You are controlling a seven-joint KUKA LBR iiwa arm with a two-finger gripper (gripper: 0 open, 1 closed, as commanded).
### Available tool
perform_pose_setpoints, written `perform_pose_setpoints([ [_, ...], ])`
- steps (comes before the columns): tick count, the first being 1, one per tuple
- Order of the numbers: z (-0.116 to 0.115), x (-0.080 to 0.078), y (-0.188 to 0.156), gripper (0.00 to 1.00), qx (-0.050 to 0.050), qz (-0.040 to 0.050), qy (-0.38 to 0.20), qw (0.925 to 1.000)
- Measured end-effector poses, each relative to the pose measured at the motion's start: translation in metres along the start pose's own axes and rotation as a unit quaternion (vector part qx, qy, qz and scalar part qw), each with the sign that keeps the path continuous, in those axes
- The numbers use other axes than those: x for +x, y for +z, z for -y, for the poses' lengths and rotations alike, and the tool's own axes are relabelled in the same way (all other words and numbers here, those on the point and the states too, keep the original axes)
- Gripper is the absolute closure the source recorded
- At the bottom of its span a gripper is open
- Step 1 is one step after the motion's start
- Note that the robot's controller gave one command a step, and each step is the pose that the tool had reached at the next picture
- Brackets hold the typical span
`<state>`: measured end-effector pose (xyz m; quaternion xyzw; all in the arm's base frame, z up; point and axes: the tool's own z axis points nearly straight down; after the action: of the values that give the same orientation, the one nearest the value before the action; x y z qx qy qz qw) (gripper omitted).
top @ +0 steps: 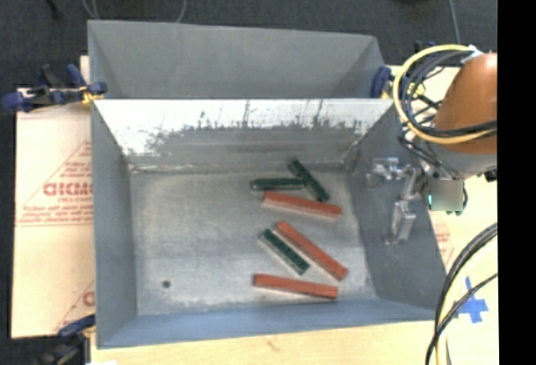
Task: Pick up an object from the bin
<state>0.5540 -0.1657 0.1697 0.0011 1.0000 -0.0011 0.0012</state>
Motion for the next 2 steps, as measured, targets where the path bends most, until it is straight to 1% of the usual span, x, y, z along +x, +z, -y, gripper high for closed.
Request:
perform_pose_setpoints([
  [1, -0.112, 0.008, 0.100, 0.00, -0.002, 0.0007, -0.006, 1.0000],
  [2, -0.127, 0.021, 0.068, 0.00, -0.002, 0.0009, 0.019, 0.9998],
])
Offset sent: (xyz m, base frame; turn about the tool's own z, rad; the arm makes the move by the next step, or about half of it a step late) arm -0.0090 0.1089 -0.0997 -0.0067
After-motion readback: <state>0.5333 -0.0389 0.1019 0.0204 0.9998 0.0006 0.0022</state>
